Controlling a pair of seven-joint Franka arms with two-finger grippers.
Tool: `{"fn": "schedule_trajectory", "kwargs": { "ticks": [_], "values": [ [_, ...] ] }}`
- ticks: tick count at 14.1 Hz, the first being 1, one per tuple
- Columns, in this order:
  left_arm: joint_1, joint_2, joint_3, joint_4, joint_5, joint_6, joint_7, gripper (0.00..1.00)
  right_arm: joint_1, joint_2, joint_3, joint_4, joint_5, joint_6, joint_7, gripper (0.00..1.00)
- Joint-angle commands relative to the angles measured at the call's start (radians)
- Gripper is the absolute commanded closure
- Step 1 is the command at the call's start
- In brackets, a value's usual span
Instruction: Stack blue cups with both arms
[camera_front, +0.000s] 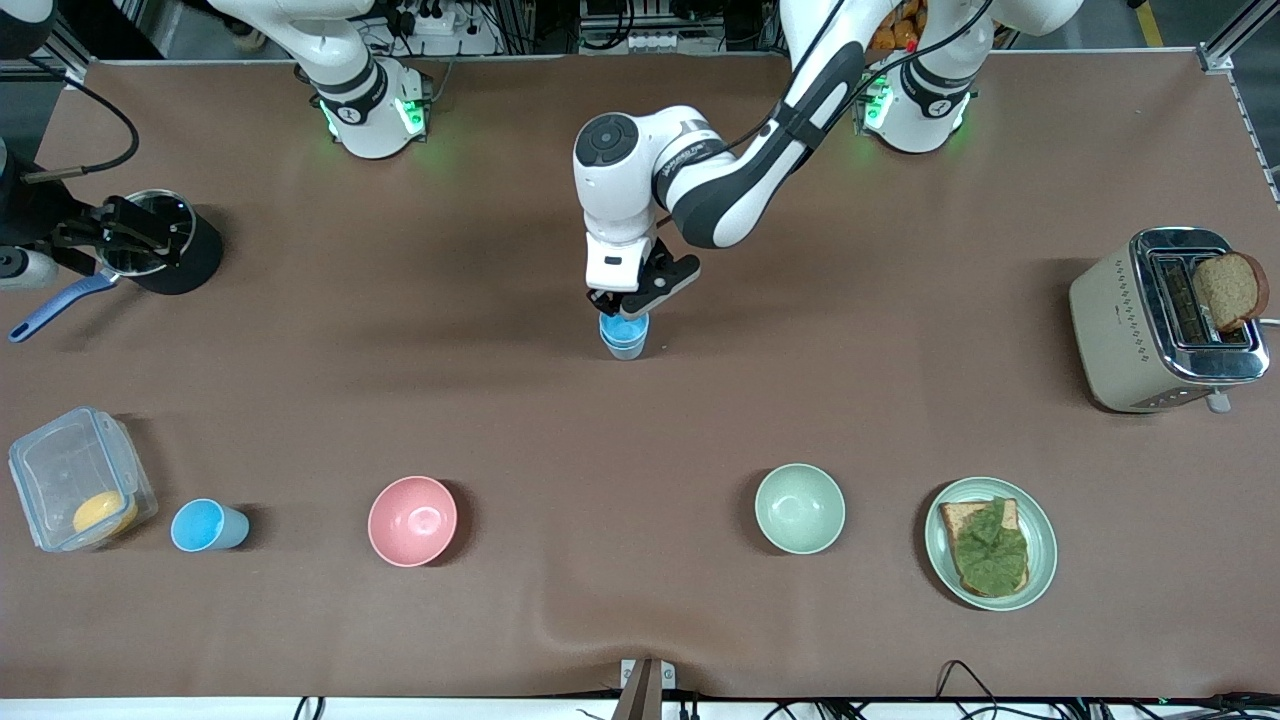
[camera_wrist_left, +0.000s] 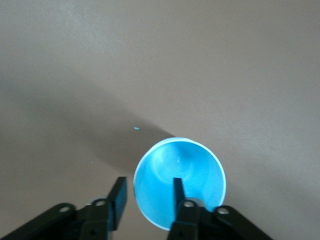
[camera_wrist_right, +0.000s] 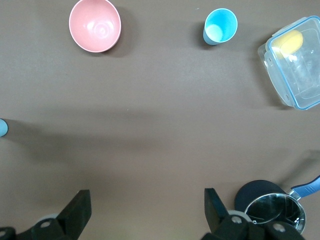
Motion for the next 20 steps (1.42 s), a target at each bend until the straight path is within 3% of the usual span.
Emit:
{"fn": "schedule_trajectory", "kwargs": {
  "ticks": [1, 5, 7, 11, 14, 17, 20],
  "values": [
    [-0.001, -0.037, 0.004, 0.006, -0.011, -0.015, -0.014, 0.00, 0.004, -0.008, 0.000, 0.008, -0.014, -0.012, 0.001, 0.00],
    [0.017, -0.145, 0.015, 0.007, -0.011, -0.076, 0.000, 0.00, 0.005, -0.008, 0.000, 0.008, -0.014, -0.012, 0.002, 0.00],
    [0.079, -0.191, 0.014, 0.007, -0.014, -0.142, 0.029, 0.00, 0.005, -0.008, 0.000, 0.008, -0.014, -0.012, 0.002, 0.00],
    [0.299, -0.283, 0.004, 0.004, -0.063, -0.311, 0.152, 0.00, 0.004, -0.008, 0.000, 0.008, -0.014, -0.012, 0.002, 0.00],
    [0.482, -0.306, 0.003, 0.006, -0.100, -0.356, 0.229, 0.00, 0.004, -0.008, 0.000, 0.008, -0.014, -0.012, 0.002, 0.00],
    [0.589, -0.418, 0.003, -0.037, -0.164, -0.396, 0.220, 0.00, 0.004, -0.008, 0.000, 0.008, -0.014, -0.012, 0.002, 0.00],
    [0.625, -0.580, 0.003, -0.212, -0.212, -0.338, 0.236, 0.00, 0.004, -0.008, 0.000, 0.008, -0.014, -0.012, 0.002, 0.00]
  ]
}}
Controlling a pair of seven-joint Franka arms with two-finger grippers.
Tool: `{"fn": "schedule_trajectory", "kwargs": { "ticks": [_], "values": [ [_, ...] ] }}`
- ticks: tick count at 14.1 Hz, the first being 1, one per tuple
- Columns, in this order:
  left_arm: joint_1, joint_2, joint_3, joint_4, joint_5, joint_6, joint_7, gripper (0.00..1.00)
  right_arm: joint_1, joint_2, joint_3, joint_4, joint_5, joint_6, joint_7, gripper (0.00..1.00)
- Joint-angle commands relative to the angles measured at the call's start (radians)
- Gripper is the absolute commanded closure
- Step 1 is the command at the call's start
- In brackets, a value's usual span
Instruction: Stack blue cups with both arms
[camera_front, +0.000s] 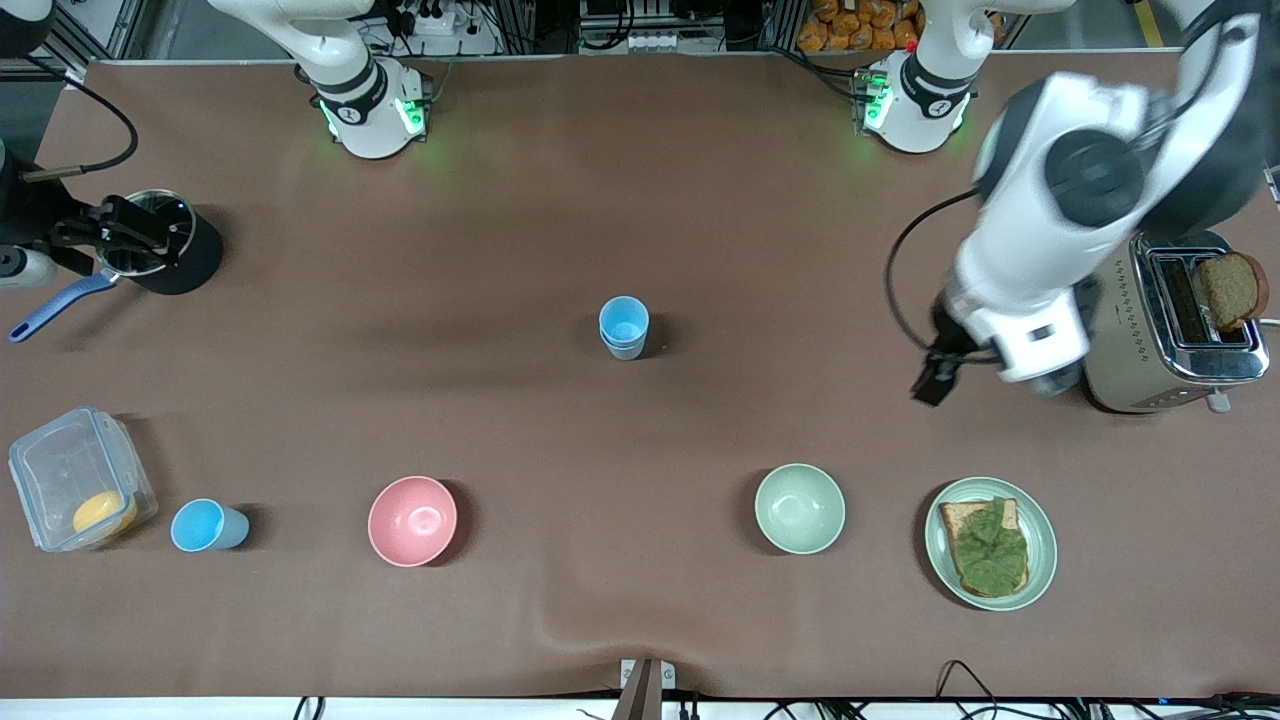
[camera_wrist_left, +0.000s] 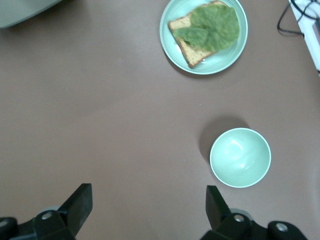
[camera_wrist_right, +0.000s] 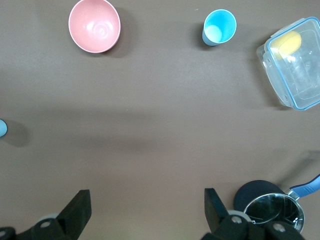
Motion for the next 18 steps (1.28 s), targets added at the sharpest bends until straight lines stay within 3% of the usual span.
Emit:
{"fn": "schedule_trajectory", "kwargs": {
  "ticks": [1, 6, 10, 11, 12, 14, 15, 18],
  "values": [
    [0.015, -0.166, -0.008, -0.191, -0.025, 0.060, 0.039, 0.00, 0.004, -0.008, 0.000, 0.005, -0.011, -0.012, 0.002, 0.00],
    [0.173, -0.166, -0.002, -0.151, -0.033, 0.012, 0.644, 0.00, 0.002, -0.008, 0.000, 0.005, -0.011, -0.012, 0.001, 0.00],
    [0.245, -0.112, 0.004, 0.016, -0.036, -0.170, 1.019, 0.00, 0.002, -0.008, 0.000, 0.005, -0.011, -0.012, 0.001, 0.00],
    [0.222, -0.098, 0.054, 0.050, -0.040, -0.207, 1.083, 0.00, -0.001, -0.008, -0.002, 0.004, -0.011, -0.012, 0.001, 0.00],
    [0.145, -0.096, 0.149, 0.062, -0.054, -0.248, 1.163, 0.00, -0.002, -0.008, -0.002, 0.004, -0.011, -0.012, -0.001, 0.00],
    [-0.084, -0.100, 0.423, 0.097, -0.106, -0.334, 1.309, 0.00, -0.002, -0.008, -0.002, 0.004, -0.011, -0.012, -0.001, 0.00],
    [-0.165, -0.105, 0.511, 0.116, -0.117, -0.380, 1.331, 0.00, -0.002, -0.006, -0.002, 0.004, -0.011, -0.013, -0.001, 0.00],
    [-0.189, -0.165, 0.526, 0.116, -0.114, -0.404, 1.335, 0.00, -0.002, -0.008, -0.002, 0.004, -0.011, -0.013, -0.001, 0.00]
  ]
}}
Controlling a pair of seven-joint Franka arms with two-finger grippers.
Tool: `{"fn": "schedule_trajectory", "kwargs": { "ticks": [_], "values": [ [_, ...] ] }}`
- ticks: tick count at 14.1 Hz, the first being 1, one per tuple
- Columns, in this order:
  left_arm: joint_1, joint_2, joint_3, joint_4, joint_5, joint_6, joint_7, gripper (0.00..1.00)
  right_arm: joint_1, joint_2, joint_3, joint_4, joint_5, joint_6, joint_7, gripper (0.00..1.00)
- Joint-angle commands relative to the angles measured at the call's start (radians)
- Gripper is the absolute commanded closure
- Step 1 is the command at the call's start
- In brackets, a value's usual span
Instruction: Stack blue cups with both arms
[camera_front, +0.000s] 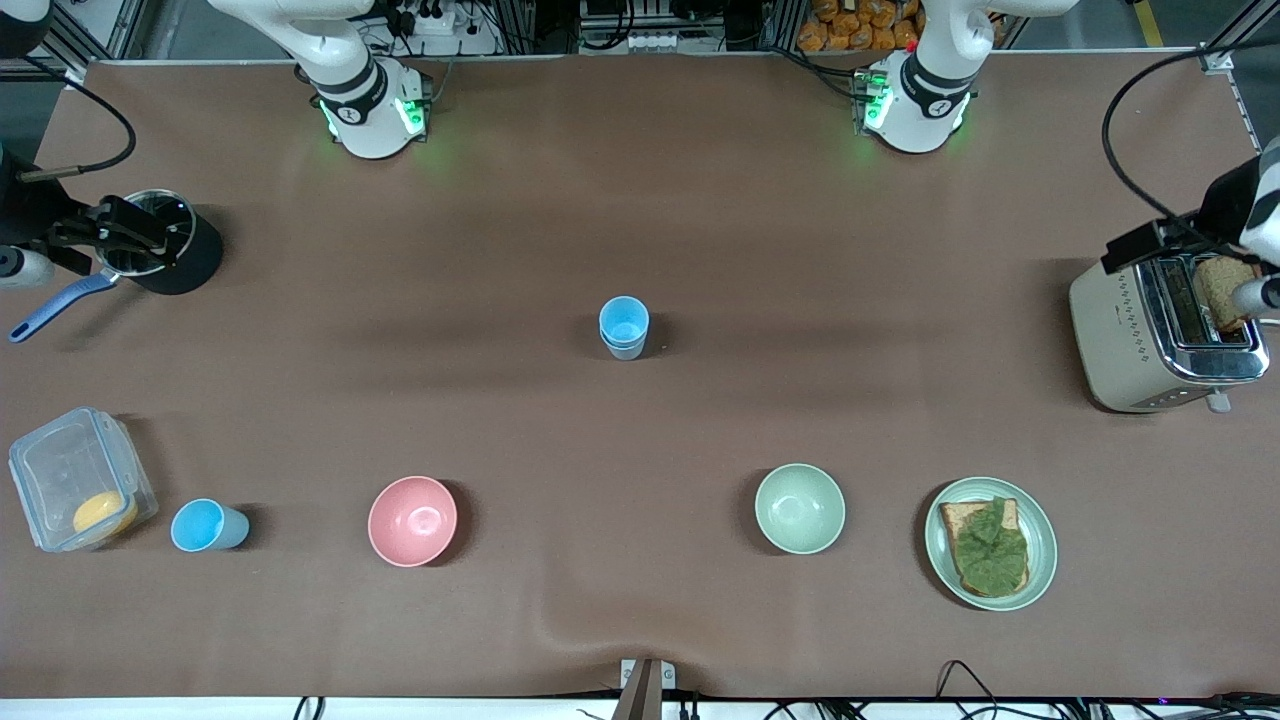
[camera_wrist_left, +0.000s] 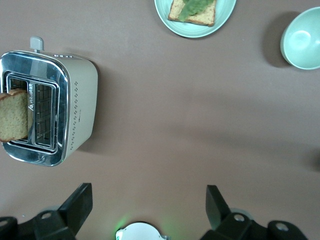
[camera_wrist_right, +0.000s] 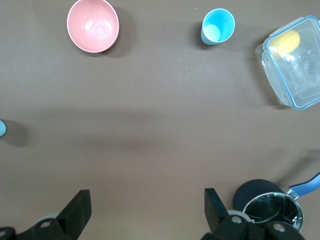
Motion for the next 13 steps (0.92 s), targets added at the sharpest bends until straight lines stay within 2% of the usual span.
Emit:
{"fn": "schedule_trajectory", "kwargs": {
  "ticks": [1, 8, 13],
  "values": [
    [-0.023, -0.039, 0.014, 0.020, -0.007, -0.031, 0.021, 0.00, -0.002, -0.006, 0.002, 0.004, -0.010, -0.012, -0.001, 0.00],
    [-0.006, -0.087, -0.079, 0.019, 0.000, -0.045, 0.066, 0.00, -0.002, -0.006, 0.000, 0.004, -0.008, -0.012, -0.001, 0.00],
    [-0.007, -0.074, -0.075, 0.030, -0.003, -0.045, 0.069, 0.00, -0.002, -0.006, 0.000, 0.004, -0.010, -0.012, -0.008, 0.00]
  ]
}}
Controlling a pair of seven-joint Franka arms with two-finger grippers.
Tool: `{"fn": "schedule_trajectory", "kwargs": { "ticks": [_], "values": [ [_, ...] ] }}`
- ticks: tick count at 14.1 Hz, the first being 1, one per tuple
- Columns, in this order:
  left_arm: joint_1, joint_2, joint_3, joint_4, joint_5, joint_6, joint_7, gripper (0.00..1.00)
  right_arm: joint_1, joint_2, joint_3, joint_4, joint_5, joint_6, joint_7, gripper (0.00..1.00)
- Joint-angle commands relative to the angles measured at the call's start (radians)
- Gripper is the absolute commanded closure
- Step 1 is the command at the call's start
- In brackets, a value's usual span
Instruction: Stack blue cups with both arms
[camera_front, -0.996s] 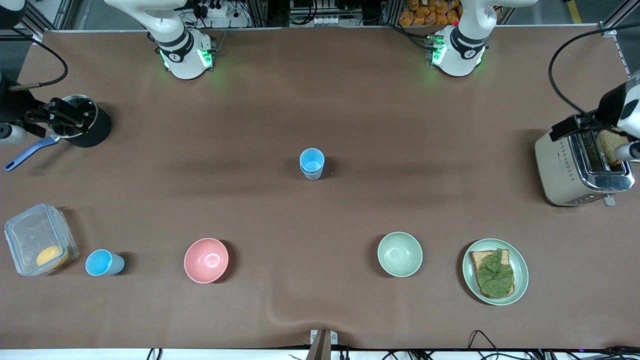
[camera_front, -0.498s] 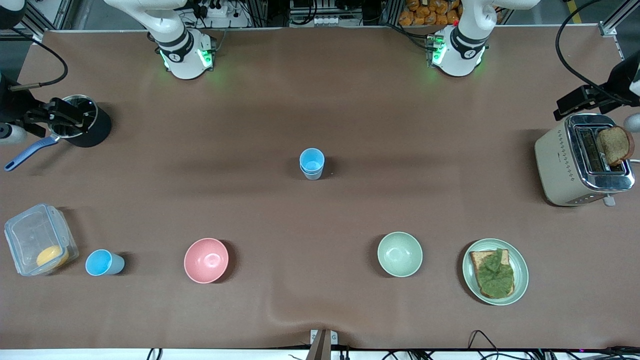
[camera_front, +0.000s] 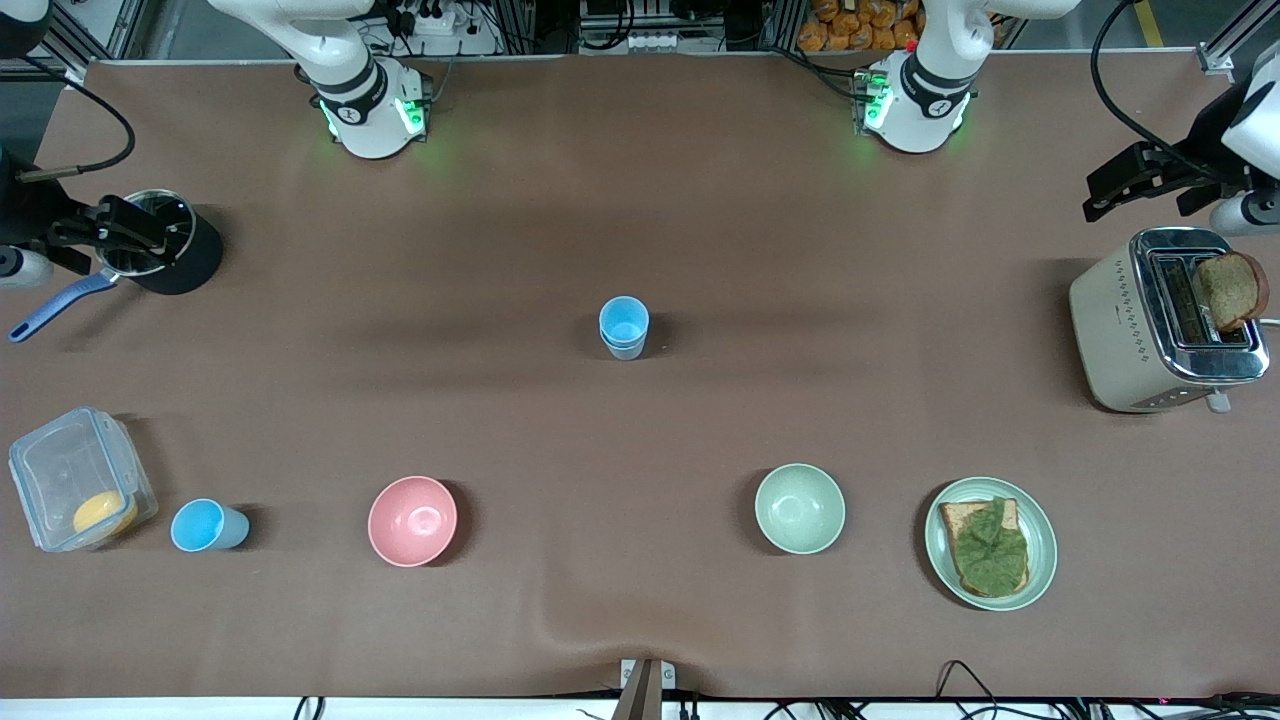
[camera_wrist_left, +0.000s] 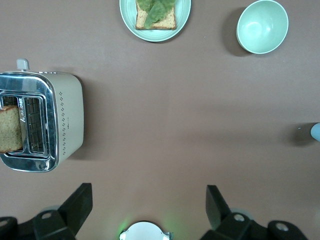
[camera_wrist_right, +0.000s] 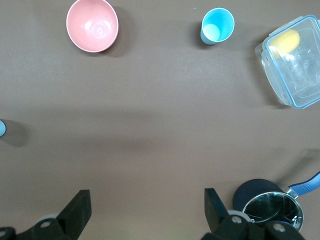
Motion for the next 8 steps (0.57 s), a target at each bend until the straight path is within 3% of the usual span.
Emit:
{"fn": "schedule_trajectory", "kwargs": {
  "ticks": [1, 8],
  "values": [
    [0.010, -0.001, -0.001, 0.014, -0.004, -0.016, 0.030, 0.00, -0.002, -0.006, 0.001, 0.004, -0.009, -0.009, -0.008, 0.00],
    [-0.008, 0.011, -0.006, 0.018, 0.014, -0.017, 0.114, 0.00, -0.005, -0.006, 0.001, 0.004, -0.009, -0.009, -0.008, 0.00]
  ]
}}
